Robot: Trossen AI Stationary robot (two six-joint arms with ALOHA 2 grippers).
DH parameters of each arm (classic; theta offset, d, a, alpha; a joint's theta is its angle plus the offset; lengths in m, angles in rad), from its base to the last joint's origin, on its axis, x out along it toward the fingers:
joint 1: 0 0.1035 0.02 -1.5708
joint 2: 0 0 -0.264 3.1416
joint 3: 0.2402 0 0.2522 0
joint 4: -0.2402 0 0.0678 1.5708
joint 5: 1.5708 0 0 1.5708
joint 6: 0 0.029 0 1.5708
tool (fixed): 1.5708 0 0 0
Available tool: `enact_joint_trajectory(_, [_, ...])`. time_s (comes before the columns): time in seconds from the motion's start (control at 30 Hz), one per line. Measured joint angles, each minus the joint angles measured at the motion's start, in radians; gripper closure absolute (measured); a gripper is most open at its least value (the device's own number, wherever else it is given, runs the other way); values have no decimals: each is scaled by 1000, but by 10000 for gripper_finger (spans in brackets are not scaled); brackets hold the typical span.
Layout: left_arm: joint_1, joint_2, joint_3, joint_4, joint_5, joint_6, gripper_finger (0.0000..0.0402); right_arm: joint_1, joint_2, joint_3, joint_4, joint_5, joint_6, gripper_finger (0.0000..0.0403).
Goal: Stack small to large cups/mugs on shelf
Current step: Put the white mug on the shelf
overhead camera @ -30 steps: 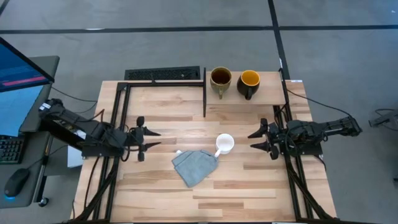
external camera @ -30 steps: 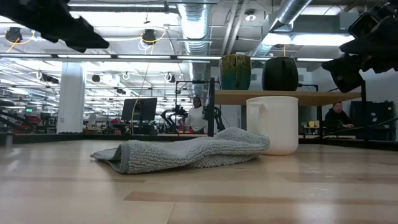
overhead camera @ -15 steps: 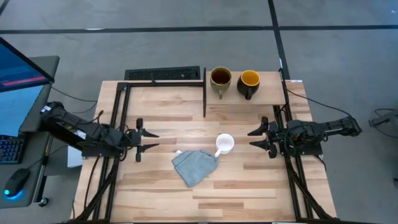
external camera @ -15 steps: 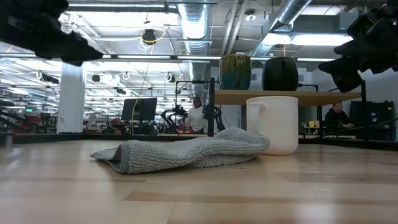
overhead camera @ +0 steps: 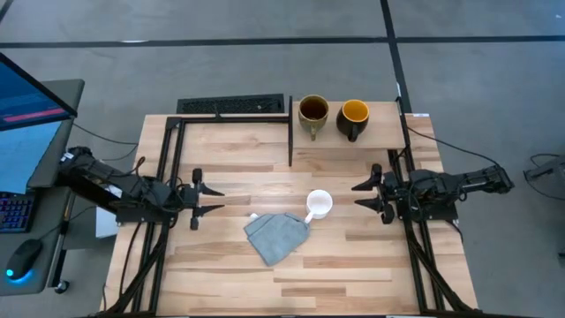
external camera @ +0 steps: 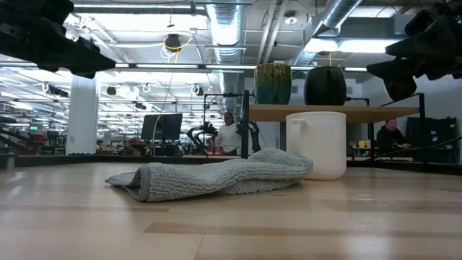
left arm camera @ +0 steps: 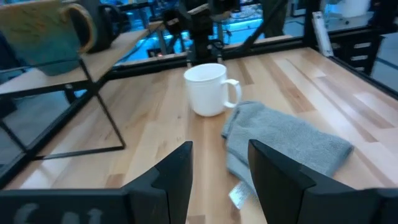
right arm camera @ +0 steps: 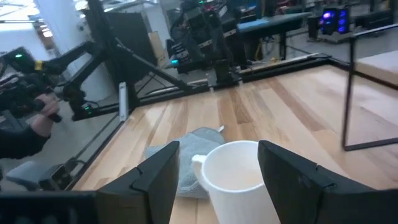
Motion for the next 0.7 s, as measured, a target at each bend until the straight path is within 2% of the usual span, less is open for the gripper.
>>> enact_joint_trajectory(0.13, [44, 0, 0, -3, 92, 4, 255, 0, 0, 0, 32, 47, 0, 163])
enact_joint_trajectory(0.3, [103, 1, 0, -5, 170, 23, 255, 0, 0, 0, 78, 51, 38, 163])
enact_joint_trajectory(0.63, [139, 1, 0, -63, 192, 37, 255, 0, 0, 0, 65, 59, 444, 163])
enact_joint_trajectory(0.7, [139, 1, 0, -71, 191, 37, 255, 0, 0, 0, 65, 59, 468, 163])
